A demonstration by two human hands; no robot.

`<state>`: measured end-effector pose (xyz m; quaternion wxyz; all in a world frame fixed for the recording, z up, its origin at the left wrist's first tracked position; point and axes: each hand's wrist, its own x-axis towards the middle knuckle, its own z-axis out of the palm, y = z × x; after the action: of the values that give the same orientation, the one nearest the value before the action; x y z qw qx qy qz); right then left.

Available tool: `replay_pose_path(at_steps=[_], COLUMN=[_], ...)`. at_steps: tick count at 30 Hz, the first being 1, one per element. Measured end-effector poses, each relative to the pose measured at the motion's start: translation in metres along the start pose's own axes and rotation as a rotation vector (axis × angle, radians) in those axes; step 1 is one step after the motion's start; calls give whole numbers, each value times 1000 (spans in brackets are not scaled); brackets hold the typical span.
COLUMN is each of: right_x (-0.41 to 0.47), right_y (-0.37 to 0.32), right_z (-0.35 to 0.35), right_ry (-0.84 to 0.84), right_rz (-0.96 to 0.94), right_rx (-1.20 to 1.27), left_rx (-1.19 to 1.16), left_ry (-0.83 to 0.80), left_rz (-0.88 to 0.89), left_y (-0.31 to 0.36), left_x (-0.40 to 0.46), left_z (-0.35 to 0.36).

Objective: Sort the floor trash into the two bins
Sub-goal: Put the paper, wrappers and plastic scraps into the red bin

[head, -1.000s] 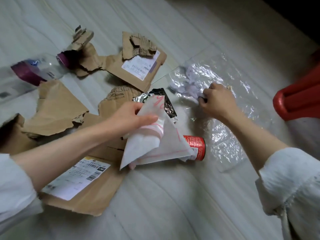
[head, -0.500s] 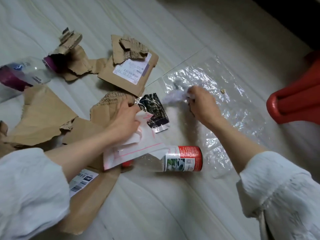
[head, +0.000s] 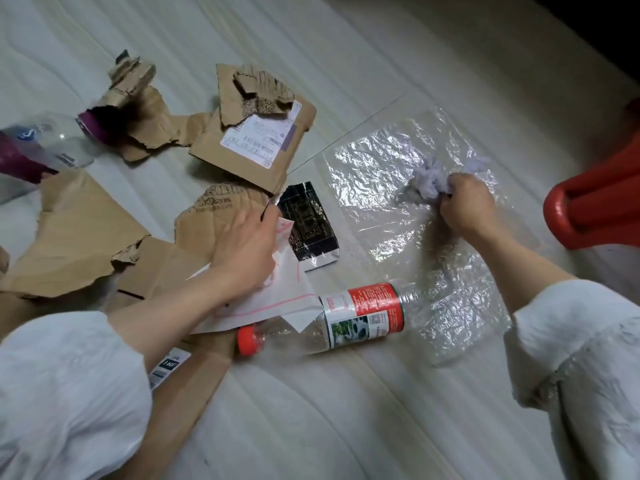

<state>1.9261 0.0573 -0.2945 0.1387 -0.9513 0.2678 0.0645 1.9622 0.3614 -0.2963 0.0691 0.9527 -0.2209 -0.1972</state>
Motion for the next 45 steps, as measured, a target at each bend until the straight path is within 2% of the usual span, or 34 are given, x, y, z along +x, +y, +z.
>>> replay_pose_path(at_steps=[3, 6, 11, 13, 15, 18, 20, 24, 27, 29, 33, 35, 37, 40, 45], right_x=[-8, -16, -43, -59, -78, -118, -142, -205, -262, -292, -411, -463, -526, -594, -684], right_y=[2, 4, 4, 5, 7, 13, 14, 6, 3, 2, 6, 7, 11, 19, 47], right_z=[9, 10, 1, -4, -6, -13, -22, -74, -121, -144, -216, -240, -267, -294, -307], right_ry=[87, 94, 171, 221, 253, 237, 230, 307, 350, 342, 305, 280, 299, 331, 402], right_rz=[-78, -121, -98, -58, -57, -161, -180, -100, -38, -6, 189, 261, 346, 454, 676], right_rx=[-40, -34, 125, 161, 181, 132, 111, 106, 121, 101, 163, 186, 165, 143, 169], left_rx=[-22, -100, -534, -623, -500, -281, -241, -259, -333, -418, -607, -609, -603, -607, -563], left_ry=[8, 19, 122, 199, 352, 505, 562, 614, 592, 573, 391, 353, 316, 318, 278], left_rz=[-13, -29, -16, -50, -35, 135, 272, 476, 618, 617, 650, 722, 878, 1018, 1196], left_y=[1, 3, -9, -7, -2, 11, 22, 54, 82, 95, 139, 160, 187, 228, 284], left_x=[1, 1, -7, -18, -30, -54, -65, -109, -155, -168, -242, -275, -317, -367, -461], left_z=[0, -2, 2, -2, -13, -39, -55, -85, -101, -105, -144, -161, -180, -207, -215])
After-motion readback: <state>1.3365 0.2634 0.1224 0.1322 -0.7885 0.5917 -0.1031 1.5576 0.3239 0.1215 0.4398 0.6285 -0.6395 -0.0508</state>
